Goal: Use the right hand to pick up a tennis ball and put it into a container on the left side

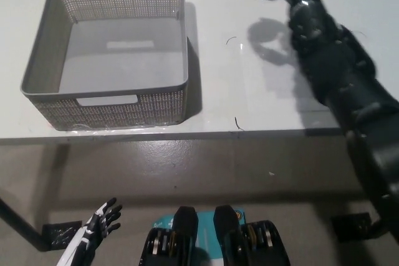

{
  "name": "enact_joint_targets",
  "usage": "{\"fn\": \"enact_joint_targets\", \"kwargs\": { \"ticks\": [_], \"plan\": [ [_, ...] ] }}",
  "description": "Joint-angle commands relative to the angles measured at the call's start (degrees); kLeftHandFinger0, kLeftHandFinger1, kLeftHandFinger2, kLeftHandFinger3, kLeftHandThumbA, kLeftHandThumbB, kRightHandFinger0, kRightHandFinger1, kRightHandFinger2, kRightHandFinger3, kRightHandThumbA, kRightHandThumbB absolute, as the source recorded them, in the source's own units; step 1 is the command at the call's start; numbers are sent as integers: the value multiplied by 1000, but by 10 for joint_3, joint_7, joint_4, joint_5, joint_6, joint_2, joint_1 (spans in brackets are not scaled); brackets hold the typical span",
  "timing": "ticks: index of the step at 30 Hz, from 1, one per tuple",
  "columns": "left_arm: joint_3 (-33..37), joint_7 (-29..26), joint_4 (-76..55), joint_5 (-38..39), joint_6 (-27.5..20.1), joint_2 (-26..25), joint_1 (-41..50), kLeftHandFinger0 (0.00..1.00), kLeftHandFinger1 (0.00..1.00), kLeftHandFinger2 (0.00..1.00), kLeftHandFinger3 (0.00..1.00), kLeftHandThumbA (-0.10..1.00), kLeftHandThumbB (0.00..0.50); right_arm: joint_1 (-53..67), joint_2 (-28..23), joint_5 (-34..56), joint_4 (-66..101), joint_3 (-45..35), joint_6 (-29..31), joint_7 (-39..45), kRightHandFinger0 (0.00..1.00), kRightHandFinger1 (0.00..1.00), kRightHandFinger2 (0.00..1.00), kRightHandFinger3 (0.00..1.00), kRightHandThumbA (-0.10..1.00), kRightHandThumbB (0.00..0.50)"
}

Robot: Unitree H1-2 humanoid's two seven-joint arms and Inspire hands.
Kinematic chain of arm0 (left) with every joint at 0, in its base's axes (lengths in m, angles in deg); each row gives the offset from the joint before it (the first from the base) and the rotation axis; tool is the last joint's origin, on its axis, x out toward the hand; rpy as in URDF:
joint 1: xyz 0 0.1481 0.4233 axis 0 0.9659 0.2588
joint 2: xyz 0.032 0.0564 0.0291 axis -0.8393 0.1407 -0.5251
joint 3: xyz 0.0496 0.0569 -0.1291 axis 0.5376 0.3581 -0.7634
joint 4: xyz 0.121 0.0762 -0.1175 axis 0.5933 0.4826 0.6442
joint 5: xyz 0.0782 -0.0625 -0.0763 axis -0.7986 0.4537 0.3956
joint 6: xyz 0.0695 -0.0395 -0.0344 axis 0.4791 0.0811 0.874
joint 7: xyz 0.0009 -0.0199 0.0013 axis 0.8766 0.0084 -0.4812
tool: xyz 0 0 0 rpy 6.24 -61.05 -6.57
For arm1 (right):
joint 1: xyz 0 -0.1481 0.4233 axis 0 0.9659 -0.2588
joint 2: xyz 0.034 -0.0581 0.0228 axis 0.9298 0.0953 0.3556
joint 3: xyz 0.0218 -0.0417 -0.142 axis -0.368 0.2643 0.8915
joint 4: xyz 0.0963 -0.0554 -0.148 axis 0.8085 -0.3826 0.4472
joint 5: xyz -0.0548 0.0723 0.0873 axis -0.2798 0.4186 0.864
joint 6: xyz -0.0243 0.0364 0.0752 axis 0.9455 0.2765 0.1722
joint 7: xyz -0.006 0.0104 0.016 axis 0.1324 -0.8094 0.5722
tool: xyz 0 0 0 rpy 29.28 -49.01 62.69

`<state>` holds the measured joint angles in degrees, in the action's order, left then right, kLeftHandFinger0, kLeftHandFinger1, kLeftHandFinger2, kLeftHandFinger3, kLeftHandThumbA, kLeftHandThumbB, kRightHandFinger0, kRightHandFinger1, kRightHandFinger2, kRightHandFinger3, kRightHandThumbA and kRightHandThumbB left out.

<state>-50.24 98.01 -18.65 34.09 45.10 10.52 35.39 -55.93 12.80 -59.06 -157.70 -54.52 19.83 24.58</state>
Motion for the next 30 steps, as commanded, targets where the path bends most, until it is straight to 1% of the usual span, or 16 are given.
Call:
{"fn": "enact_joint_targets", "kwargs": {
  "ticks": [1,3,4,5,6,8,9,11,13,14,17,19,21,26,28,30],
  "plan": [
    [-2,7,-7,9,-19,-4,13,1000,1000,1000,1000,1000,400,-52,31,11,23,3,38,-16,0,318,737,777,-100,138],
    [-1,6,-10,8,-13,-4,13,1000,1000,1000,1000,1000,413,-59,48,10,20,6,39,-19,0,324,734,783,-100,148],
    [-1,6,-11,9,-11,-3,13,1000,1000,1000,1000,1000,427,-61,51,12,19,5,40,-17,3,302,696,724,-100,175],
    [-1,8,-7,10,-11,-4,9,1000,1000,1000,1000,1000,433,-66,61,21,18,-1,40,-9,0,287,683,702,-100,164],
    [-1,8,-7,12,-9,-3,9,1000,1000,1000,1000,992,442,-69,69,21,18,-1,35,-5,0,310,708,721,-100,155],
    [1,7,-5,8,-9,-2,5,1000,1000,1000,1000,999,446,-75,83,20,16,3,39,1,0,305,720,722,-100,148],
    [2,6,-4,5,-15,-2,5,1000,1000,1000,1000,1000,437,-73,94,19,18,5,48,0,0,319,721,740,-100,149],
    [3,2,-8,-1,-9,-2,6,1000,1000,1000,1000,1000,455,-72,106,12,21,13,50,-3,0,313,709,734,-100,142],
    [3,1,-6,-1,-8,-1,4,1000,1000,1000,1000,1000,456,-69,117,2,21,24,59,-4,0,325,712,739,-100,131],
    [3,2,-1,1,-13,1,3,1000,1000,1000,1000,1000,461,-65,128,-14,16,42,64,-19,0,346,738,772,-100,135],
    [4,3,0,3,-13,4,3,1000,1000,1000,1000,1000,469,-60,141,-17,11,55,74,-22,0,354,738,788,-100,150],
    [4,5,-6,4,-8,2,4,1000,1000,1000,1000,1000,472,-60,151,-17,5,63,63,-17,1,390,787,816,-100,146],
    [3,5,-7,4,-11,2,4,1000,1000,1000,1000,1000,468,-59,157,-19,0,70,59,-17,0,357,774,783,-100,152],
    [4,5,-5,3,-13,2,-2,1000,1000,1000,1000,1000,458,-59,162,-28,-8,94,56,-21,0,342,766,774,-100,145],
    [4,5,-9,3,-7,1,-5,1000,1000,1000,1000,1000,466,-58,163,-27,-12,100,60,-16,0,341,750,783,-100,139],
    [4,6,-7,3,-8,1,-9,1000,1000,1000,1000,1000,463,-59,163,-29,-16,104,49,-13,0,367,767,816,-100,138]
  ]
}}
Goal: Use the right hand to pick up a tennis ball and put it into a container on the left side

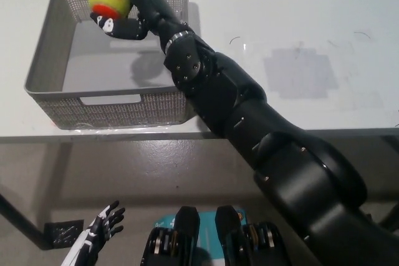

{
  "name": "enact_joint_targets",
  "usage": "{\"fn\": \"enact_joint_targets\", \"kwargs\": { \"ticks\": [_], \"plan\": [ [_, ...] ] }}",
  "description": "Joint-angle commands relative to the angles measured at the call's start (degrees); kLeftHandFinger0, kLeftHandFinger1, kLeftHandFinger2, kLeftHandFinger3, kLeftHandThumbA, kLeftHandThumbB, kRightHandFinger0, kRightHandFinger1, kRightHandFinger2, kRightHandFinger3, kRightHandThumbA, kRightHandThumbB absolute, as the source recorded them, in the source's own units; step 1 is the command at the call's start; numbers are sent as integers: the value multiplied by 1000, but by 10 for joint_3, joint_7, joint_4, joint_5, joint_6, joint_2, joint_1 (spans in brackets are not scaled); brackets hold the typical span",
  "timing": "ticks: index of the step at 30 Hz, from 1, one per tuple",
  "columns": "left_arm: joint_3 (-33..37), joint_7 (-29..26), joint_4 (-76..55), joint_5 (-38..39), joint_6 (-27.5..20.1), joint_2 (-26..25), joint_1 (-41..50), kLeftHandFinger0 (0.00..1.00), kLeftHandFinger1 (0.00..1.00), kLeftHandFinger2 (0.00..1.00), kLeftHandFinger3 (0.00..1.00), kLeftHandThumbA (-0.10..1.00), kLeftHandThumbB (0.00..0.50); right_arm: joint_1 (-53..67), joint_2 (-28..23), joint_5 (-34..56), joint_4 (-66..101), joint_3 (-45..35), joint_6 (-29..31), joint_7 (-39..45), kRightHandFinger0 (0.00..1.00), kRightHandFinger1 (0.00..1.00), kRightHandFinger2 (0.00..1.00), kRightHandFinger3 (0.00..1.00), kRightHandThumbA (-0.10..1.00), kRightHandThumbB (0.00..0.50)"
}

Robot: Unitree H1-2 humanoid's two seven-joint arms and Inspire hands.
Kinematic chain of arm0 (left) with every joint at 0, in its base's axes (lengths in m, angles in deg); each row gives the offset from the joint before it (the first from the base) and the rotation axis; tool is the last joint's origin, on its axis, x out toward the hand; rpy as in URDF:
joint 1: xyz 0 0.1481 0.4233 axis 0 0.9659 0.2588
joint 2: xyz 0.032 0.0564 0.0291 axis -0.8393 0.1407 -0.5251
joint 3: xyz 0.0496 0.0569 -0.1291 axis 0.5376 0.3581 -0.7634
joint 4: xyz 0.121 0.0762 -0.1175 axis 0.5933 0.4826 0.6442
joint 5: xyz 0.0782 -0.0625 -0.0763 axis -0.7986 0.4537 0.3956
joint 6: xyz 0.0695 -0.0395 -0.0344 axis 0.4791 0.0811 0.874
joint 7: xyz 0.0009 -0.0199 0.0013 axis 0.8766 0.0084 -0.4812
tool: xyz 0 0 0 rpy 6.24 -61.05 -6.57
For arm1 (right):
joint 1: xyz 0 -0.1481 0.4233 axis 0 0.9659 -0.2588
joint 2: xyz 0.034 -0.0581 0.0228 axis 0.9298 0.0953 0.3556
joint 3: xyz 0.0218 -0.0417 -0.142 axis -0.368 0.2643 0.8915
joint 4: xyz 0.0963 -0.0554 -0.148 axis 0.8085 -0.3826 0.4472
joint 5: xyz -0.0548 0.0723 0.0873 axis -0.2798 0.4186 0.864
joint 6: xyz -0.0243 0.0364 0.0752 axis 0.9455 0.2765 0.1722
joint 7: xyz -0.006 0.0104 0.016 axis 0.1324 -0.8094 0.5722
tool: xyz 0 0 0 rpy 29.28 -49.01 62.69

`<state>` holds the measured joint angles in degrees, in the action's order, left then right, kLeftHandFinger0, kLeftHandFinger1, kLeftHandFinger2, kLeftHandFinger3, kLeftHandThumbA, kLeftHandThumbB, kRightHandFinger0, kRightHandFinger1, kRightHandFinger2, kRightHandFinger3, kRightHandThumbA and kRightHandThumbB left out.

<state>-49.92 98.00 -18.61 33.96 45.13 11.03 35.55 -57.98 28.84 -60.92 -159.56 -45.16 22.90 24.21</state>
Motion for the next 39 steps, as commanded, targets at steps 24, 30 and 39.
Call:
{"fn": "enact_joint_targets", "kwargs": {
  "ticks": [24,30,39],
  "plan": [
    [1,25,-14,16,0,-10,-12,1000,1000,1000,1000,1000,388,-37,-17,-58,-17,93,-99,107,1000,1000,1000,1000,860,419],
    [-2,26,-9,20,-5,-9,-21,1000,1000,1000,1000,989,402,-48,-26,-62,-12,99,-112,126,1000,1000,1000,1000,1000,454],
    [-1,24,-18,18,5,-9,-15,1000,1000,1000,1000,1000,387,-56,-65,-22,15,51,-83,122,1000,1000,1000,1000,1000,373]
  ]
}}
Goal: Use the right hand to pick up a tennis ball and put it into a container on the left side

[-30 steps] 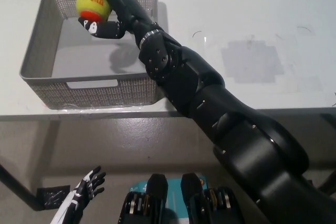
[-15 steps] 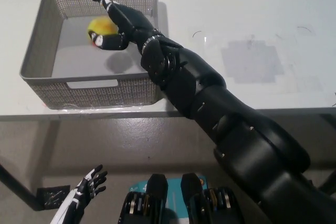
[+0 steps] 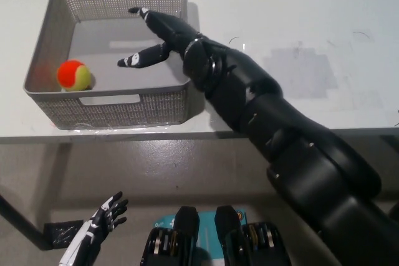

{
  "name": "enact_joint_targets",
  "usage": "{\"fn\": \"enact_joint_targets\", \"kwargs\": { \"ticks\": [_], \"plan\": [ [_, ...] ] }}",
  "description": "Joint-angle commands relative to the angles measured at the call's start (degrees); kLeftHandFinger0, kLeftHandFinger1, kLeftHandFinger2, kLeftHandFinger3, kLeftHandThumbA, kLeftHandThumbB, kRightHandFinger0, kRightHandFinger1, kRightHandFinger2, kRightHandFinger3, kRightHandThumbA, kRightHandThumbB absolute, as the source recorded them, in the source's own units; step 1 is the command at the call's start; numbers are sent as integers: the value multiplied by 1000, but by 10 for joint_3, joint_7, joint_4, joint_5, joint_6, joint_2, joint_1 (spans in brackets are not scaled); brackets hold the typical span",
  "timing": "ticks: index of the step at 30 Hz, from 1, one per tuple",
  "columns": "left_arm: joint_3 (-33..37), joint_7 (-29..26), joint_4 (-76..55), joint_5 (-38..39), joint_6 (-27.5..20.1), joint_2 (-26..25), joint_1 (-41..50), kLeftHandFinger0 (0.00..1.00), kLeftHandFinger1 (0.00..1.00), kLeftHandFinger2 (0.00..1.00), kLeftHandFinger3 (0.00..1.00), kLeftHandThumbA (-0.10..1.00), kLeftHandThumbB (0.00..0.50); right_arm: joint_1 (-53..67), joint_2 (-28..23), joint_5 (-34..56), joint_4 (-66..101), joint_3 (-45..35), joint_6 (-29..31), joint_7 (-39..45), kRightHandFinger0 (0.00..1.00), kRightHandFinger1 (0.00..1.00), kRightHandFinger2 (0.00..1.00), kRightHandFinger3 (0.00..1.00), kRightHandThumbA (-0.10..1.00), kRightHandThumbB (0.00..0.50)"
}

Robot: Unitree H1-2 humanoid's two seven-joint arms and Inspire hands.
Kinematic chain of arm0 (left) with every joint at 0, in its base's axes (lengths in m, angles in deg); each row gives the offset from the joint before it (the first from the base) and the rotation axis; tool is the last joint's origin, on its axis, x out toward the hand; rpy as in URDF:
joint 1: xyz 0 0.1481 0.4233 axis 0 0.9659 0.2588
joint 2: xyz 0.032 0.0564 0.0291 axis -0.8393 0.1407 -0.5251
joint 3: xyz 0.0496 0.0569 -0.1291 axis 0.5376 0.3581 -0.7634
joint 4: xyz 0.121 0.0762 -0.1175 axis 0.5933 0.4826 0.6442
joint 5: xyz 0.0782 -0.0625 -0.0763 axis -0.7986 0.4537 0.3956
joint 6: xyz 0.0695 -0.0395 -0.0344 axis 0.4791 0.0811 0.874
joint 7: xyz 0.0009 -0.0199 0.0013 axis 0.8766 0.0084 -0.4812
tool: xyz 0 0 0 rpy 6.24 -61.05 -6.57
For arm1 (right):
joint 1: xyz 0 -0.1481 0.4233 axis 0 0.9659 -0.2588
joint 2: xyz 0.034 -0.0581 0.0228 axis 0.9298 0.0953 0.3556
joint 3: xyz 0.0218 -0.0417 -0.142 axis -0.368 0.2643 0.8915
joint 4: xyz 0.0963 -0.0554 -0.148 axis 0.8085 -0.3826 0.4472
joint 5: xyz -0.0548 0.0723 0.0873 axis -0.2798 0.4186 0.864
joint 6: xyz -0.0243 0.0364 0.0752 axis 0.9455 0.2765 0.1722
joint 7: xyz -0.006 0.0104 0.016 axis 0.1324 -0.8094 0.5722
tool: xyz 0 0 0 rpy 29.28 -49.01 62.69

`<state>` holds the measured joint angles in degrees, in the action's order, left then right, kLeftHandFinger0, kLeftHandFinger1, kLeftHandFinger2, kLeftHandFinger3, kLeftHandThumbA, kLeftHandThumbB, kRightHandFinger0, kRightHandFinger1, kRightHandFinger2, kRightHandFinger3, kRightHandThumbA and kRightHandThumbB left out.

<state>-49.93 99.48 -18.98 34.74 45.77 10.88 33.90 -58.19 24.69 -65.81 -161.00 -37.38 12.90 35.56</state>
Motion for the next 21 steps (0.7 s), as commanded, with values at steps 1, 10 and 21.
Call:
{"fn": "enact_joint_targets", "kwargs": {
  "ticks": [1,10,21],
  "plan": [
    [-1,8,-15,10,-2,-8,2,1000,1000,1000,1000,1000,384,-55,-35,40,39,-44,22,12,1000,1000,1000,1000,1000,378],
    [-3,6,-1,7,-21,-7,0,1000,1000,1000,1000,1000,392,-19,-112,80,205,-126,34,29,1000,1000,1000,1000,1000,372],
    [-10,5,7,13,-29,-11,-8,1000,1000,1000,1000,1000,301,172,-184,157,603,-223,-30,60,1000,1000,1000,1000,1000,324]
  ]
}}
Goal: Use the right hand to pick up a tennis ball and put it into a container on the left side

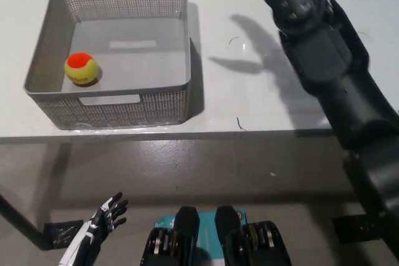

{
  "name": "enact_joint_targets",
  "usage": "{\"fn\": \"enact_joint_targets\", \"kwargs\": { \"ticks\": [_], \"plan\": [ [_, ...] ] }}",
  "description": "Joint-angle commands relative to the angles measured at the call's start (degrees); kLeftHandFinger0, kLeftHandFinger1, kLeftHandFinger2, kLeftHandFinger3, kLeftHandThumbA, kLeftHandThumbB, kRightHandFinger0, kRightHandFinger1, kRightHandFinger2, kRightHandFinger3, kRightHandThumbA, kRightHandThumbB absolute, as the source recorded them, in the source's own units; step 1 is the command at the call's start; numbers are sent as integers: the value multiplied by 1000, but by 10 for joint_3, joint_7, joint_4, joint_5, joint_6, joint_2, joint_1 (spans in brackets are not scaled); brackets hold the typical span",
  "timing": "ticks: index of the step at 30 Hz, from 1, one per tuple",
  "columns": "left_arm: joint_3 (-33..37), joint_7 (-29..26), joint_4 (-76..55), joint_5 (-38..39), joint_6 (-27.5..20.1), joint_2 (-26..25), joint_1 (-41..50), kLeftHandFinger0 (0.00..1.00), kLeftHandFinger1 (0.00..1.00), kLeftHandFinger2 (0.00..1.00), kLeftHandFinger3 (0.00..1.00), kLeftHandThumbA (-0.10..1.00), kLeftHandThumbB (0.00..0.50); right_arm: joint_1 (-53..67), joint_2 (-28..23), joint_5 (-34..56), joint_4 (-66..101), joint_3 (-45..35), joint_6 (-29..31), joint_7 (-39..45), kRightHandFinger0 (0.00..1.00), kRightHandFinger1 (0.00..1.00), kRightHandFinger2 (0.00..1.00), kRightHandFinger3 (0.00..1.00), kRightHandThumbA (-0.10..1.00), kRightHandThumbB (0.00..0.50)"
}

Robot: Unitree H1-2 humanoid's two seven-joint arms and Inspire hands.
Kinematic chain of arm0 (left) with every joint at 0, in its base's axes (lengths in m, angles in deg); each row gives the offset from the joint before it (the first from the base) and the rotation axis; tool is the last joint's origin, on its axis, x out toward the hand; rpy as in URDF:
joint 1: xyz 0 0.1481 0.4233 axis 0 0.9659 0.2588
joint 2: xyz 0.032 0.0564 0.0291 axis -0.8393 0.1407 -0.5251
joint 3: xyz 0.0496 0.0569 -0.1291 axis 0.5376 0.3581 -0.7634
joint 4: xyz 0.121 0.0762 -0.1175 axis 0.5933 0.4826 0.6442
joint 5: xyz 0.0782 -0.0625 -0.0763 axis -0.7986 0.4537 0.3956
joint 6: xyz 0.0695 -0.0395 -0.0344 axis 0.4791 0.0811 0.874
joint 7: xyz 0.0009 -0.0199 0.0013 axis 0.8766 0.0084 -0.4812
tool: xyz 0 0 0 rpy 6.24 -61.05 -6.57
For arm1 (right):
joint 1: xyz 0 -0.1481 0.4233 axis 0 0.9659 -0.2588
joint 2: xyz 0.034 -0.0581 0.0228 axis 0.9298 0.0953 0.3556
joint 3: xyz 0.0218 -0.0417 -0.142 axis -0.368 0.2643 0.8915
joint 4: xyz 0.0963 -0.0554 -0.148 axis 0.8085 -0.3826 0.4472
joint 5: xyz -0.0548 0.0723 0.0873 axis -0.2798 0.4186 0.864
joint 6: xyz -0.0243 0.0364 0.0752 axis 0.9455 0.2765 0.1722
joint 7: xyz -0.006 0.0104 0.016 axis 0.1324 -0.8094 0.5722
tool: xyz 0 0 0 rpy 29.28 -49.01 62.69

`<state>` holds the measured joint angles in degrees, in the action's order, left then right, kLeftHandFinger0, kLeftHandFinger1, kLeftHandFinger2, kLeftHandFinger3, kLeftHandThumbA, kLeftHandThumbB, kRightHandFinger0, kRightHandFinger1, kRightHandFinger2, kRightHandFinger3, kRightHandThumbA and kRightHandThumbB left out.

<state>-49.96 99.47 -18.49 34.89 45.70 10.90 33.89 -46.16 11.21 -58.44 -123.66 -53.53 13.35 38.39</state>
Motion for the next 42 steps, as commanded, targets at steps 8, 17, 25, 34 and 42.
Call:
{"fn": "enact_joint_targets", "kwargs": {
  "ticks": [8,17,25,34,42],
  "plan": [
    [-16,3,-8,21,-15,-10,-6,1000,1000,1000,1000,1000,271,252,-58,148,451,-96,-39,47,1000,1000,1000,1000,1000,257],
    [-19,0,-3,21,-13,-10,-15,1000,1000,1000,1000,1000,271,434,-11,228,525,-99,-36,41,1000,1000,1000,1000,979,193],
    [-22,3,3,22,-20,-7,-19,1000,1000,1000,1000,1000,263,534,29,256,435,-89,9,60,1000,1000,1000,1000,938,150],
    [-29,-1,5,19,-13,-4,-25,1000,1000,1000,1000,1000,278,611,43,317,397,-85,-39,98,1000,1000,1000,1000,952,198],
    [-36,5,5,29,-11,-8,-30,1000,1000,1000,1000,1000,267,651,51,333,386,-78,-49,108,1000,1000,1000,1000,916,118]
  ]
}}
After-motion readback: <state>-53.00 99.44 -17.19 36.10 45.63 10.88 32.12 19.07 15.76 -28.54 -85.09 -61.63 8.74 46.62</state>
